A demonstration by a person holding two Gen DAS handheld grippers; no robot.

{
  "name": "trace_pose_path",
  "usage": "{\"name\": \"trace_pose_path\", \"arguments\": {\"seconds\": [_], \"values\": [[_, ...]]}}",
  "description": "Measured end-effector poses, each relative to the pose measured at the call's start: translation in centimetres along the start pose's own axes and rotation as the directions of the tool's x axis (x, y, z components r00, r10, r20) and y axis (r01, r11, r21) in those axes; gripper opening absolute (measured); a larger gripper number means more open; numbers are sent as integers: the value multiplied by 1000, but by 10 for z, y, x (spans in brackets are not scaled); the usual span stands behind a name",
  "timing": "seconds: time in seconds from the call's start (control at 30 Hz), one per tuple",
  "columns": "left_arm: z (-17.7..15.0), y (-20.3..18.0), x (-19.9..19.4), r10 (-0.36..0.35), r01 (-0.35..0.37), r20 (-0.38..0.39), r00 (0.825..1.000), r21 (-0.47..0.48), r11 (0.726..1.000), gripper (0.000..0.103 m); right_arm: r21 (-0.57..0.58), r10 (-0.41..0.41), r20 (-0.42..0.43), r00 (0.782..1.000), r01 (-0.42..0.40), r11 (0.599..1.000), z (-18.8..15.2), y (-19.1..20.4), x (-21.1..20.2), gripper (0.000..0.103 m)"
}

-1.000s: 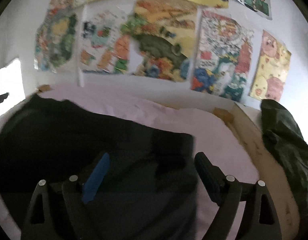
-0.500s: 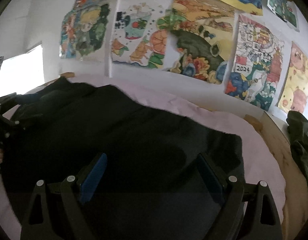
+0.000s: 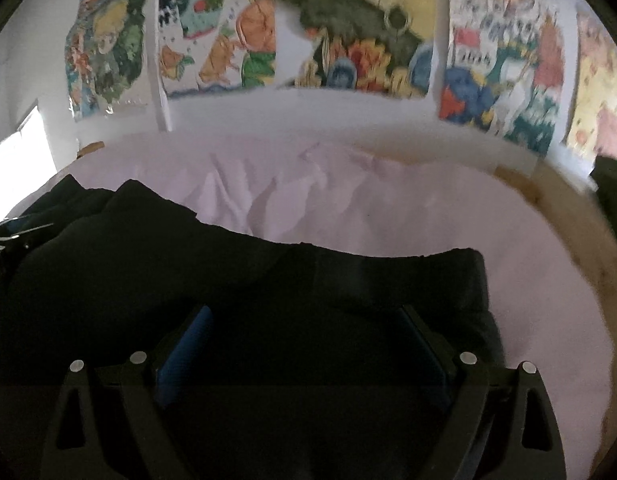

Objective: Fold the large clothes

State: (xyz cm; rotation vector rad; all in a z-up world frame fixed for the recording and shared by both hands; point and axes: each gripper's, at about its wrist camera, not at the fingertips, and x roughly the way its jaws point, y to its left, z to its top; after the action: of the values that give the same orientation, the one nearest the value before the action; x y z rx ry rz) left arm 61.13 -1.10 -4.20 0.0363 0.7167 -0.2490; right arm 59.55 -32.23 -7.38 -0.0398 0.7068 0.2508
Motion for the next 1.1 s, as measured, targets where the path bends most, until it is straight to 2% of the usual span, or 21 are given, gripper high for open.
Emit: {"name": "trace_pose_path", "arguments": {"seconds": [0.27, 0.43, 0.9, 1.1], "values": [[-6, 11, 27, -27, 27, -20, 999, -21, 999, 102, 69, 91, -14, 996, -90, 994, -13, -17, 29, 97], [-1, 15, 43, -38, 36, -52, 998, -43, 998, 102, 98, 104, -31, 994, -101, 990, -16, -22, 44, 98], [-6, 15, 27, -55, 54, -25, 998, -40, 998, 102, 85, 89, 13, 996, -90, 992, -22, -17, 22, 98], [-4, 21, 24, -103, 102, -20, 994, -72, 992, 102, 91, 103, 17, 995, -104, 990, -21, -18, 20, 98]]}}
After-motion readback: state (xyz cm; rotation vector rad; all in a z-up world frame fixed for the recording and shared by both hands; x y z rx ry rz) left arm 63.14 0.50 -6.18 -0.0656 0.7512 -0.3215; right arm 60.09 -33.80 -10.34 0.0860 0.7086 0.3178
